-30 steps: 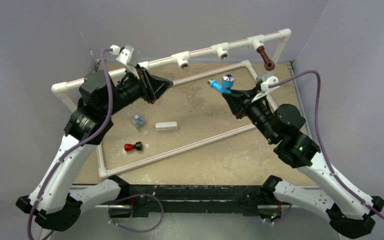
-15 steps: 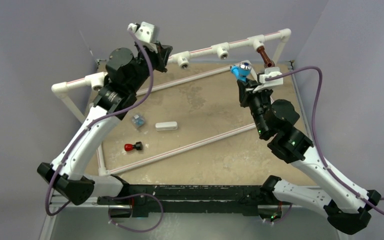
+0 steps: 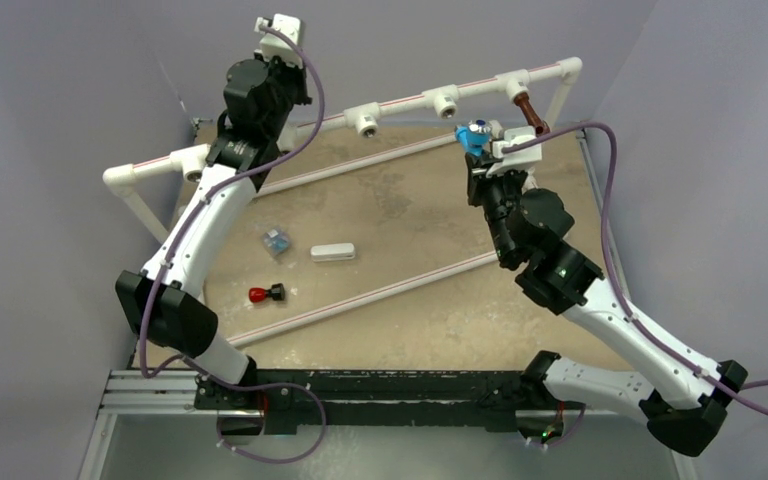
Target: Install the water faucets
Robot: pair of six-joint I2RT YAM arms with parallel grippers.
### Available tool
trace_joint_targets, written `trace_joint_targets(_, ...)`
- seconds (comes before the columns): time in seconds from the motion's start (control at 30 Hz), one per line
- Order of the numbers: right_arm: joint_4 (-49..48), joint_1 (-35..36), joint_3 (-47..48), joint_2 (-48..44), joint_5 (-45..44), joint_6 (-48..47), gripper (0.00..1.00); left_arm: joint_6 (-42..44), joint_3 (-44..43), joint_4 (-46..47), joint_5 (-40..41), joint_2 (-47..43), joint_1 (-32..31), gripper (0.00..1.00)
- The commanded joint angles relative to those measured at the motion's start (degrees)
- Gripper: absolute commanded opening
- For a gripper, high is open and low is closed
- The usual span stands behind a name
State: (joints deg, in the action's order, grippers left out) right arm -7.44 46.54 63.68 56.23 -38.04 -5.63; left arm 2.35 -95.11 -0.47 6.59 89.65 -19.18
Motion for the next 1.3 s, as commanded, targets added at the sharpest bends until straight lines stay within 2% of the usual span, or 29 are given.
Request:
trace_joint_targets(0.0,-4.42,0.01,2.09,0.78,-0.5,-0.42,0.0,0.15,-3.82,2.75,-1.4,1.8,0.02,0.0)
trace_joint_targets(0.47,-8.24,-1.0,1.36,2.55,-0.93,-0.45,0.0,-0.86,4.71,3.02,-3.26,1.19,0.02,0.0)
trace_joint_targets(0.73,-14.18,-4.0,-0.08,4.31,3.44,-2.3,0.0,-0.27,9.63,2.23,-4.76,-1.75,0.02,0.0)
trace_joint_targets(0.97,-16.97,-4.88,-2.3,4.36,9.5,-2.51,0.0,0.28,10.43,2.58,-4.59,-1.83,0.02,0.0)
trace_joint_targets(1.27,-19.34,-4.97,-6.03,3.32,8.25,-1.49,0.0,0.55,11.21,2.91,-3.94,-1.93,0.02,0.0)
